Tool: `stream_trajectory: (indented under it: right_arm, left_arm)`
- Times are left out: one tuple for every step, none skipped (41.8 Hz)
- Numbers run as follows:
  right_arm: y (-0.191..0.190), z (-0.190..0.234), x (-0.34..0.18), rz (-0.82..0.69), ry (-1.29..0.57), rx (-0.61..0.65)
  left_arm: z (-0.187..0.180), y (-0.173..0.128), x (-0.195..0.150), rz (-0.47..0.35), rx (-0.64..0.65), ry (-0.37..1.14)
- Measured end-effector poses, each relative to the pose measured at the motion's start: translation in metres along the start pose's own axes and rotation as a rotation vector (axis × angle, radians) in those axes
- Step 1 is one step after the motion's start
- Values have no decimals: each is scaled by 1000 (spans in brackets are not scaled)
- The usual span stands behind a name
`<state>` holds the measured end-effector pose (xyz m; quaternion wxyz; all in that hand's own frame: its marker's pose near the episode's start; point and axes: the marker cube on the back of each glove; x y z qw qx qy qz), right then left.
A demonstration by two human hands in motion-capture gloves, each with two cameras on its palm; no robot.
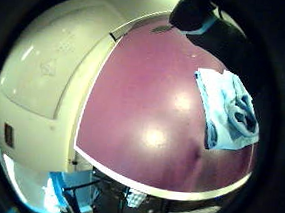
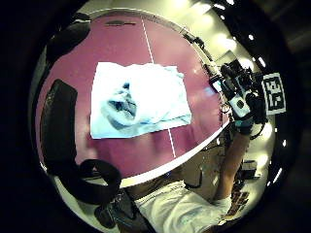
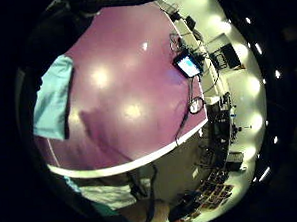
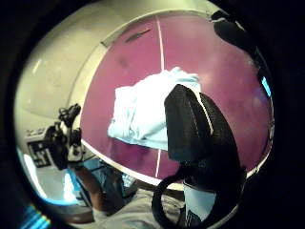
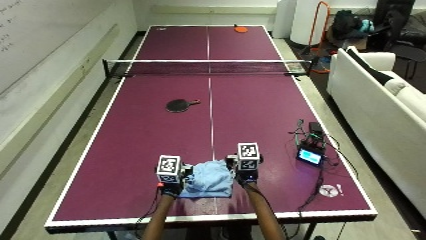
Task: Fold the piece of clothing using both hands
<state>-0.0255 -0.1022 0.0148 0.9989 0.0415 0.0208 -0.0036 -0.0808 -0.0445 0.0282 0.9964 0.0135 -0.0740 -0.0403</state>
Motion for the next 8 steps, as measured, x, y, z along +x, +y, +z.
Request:
stream_trajectory:
  right_arm:
    - [3, -3, 3, -1, -6, -9]
    - [7, -7, 5, -5, -18, -20]
    - [12, -11, 6, -10, -29, -30]
    - [17, -15, 6, -14, -37, -38]
    - [22, -19, 7, -17, -39, -44]
    - [26, -22, 7, -19, -37, -46]
    - [28, -23, 8, -20, -32, -47]
    - [29, -23, 8, -21, -28, -46]
  left_arm:
    - [-1, 11, 8, 1, -85, 35]
    - [-2, 18, 13, 2, -138, 54]
    - [-4, 21, 17, 2, -166, 61]
    - [-8, 22, 19, 1, -178, 60]
    - [-11, 23, 21, 0, -185, 57]
    - [-15, 24, 23, -1, -190, 54]
    - [-19, 25, 25, -2, -193, 52]
    - [-22, 26, 26, -2, -195, 51]
